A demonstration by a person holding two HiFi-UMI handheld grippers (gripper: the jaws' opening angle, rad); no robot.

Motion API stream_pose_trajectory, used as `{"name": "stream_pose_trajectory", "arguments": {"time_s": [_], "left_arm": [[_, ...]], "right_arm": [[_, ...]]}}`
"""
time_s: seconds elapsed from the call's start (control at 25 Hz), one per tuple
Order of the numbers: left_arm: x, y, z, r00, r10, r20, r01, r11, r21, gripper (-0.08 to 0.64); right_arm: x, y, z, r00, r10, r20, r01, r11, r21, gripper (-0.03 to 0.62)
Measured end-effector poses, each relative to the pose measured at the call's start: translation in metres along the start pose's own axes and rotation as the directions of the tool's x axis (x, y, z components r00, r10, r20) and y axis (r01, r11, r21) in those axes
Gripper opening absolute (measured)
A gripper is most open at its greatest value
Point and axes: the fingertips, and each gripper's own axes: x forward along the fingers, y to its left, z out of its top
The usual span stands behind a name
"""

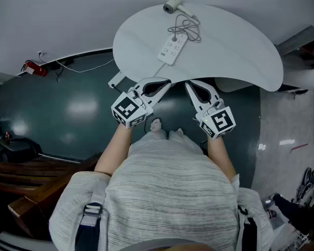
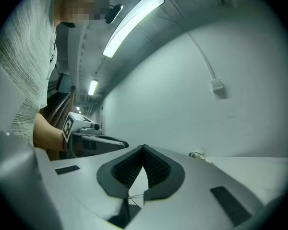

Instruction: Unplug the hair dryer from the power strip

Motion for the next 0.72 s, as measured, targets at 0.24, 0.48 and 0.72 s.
{"name": "stream_pose_trajectory", "arguments": {"time_s": [0.24,0.48,0.72], "left_arm": [[0.002,0.004,0.005,1.000,0.006,0.017,-0.006,1.000,0.010,0.006],[0.001,0.007,0.001,1.000,-0.001,0.013,0.001,1.000,0.002,0.006],[-0.010,0.028,0.004,0.999,0.026,0.037,-0.025,0.999,-0.021,0.008]], "right_arm": [[0.003,-0.001,0.001,1.000,0.000,0.000,0.000,1.000,0.000,0.025],[0.012,0.000,0.000,1.000,0.016,-0.008,-0.016,1.000,0.000,0.025],[0.031,0.005,0.002,0.998,0.062,-0.008,-0.062,0.998,-0.004,0.025]]}}
